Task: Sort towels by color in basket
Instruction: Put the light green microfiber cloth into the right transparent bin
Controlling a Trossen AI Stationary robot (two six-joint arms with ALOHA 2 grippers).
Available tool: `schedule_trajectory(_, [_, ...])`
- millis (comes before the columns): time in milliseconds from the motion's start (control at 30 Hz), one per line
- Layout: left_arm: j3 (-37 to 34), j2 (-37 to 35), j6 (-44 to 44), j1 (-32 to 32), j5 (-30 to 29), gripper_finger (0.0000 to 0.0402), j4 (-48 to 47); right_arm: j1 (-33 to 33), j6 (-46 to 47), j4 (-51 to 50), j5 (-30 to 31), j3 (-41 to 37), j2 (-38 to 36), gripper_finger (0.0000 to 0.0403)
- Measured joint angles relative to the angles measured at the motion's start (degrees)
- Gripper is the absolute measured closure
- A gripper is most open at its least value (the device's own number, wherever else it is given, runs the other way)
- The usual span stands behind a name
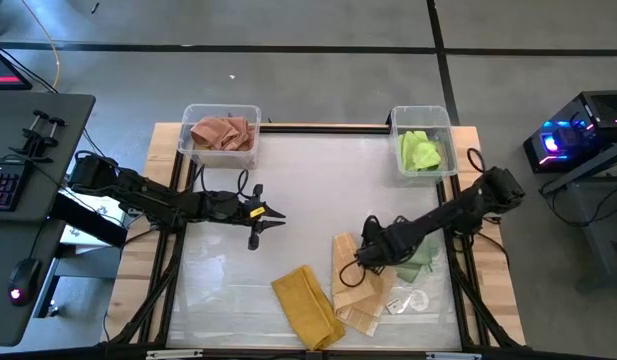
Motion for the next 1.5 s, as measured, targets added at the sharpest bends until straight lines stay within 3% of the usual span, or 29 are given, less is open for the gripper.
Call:
schedule_trajectory(167, [0.00, 0.00, 0.00, 0.00, 0.02, 0.0338, -0.63, -3.16, -4.37, 11.97, -3.26, -7.57, -0.66, 0.0290])
schedule_trajectory(267, [0.00, 0.00, 0.00, 0.00, 0.02, 0.0338, -0.77, -3.09, -4.86, 15.03, 1.86, -8.70, -1.74, 0.0328])
schedule_trajectory(433, [0.00, 0.00, 0.00, 0.00, 0.03, 0.0338, -0.31, -1.71, -4.33, 14.21, 19.59, -7.39, -6.45, 0.0395])
schedule_trajectory(733, [-0.01, 0.00, -0.02, -0.01, 0.04, 0.0338, 0.04, 2.78, -5.73, 12.83, 53.51, -2.27, -17.36, 0.0399])
schedule_trajectory(867, [0.00, 0.00, -0.02, 0.00, 0.04, 0.0338, 0.06, 3.35, -11.50, 12.34, 69.40, 0.55, -21.45, 0.0394])
schedule_trajectory(967, [0.00, 0.00, -0.02, -0.01, 0.04, 0.0338, 0.03, 2.12, -18.18, 12.34, 78.02, 2.90, -24.36, 0.0397])
schedule_trajectory(1200, [-0.02, 0.00, -0.02, 0.00, 0.04, 0.0338, 0.00, -6.09, -30.08, 12.29, 79.60, 8.59, -32.15, 0.0400])
schedule_trajectory(1500, [0.00, 0.00, -0.02, 0.00, 0.04, 0.0338, -0.20, -23.19, -38.63, 12.31, 78.96, 11.06, -40.48, 0.0400])
